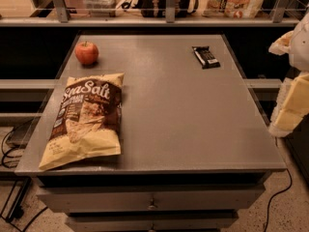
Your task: Move rxbar chocolate near apple
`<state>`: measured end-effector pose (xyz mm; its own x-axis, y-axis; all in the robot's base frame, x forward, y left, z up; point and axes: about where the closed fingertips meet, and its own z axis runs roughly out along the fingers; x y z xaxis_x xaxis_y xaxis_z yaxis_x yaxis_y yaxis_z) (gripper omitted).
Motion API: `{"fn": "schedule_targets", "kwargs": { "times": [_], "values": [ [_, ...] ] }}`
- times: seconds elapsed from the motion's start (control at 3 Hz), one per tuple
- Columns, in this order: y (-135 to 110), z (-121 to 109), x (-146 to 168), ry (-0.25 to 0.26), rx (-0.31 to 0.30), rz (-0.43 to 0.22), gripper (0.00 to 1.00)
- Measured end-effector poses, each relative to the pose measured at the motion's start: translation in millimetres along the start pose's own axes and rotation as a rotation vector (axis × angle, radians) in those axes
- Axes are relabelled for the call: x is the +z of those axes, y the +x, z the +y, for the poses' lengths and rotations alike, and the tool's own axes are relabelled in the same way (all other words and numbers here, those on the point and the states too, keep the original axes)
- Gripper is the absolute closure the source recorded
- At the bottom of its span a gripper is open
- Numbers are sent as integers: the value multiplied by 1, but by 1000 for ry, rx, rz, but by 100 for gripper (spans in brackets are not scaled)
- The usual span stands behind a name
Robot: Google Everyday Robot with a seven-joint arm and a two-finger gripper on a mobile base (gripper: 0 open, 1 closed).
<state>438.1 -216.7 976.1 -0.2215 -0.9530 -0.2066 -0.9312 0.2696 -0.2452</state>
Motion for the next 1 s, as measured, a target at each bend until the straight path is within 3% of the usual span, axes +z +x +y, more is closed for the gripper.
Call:
{"fn": "schedule_targets", "kwargs": {
  "times": [0.67, 1.0],
  "values": [
    [-1, -6, 2, 20, 10, -33, 0],
    [1, -29, 13, 50, 87, -124, 0]
  ]
}}
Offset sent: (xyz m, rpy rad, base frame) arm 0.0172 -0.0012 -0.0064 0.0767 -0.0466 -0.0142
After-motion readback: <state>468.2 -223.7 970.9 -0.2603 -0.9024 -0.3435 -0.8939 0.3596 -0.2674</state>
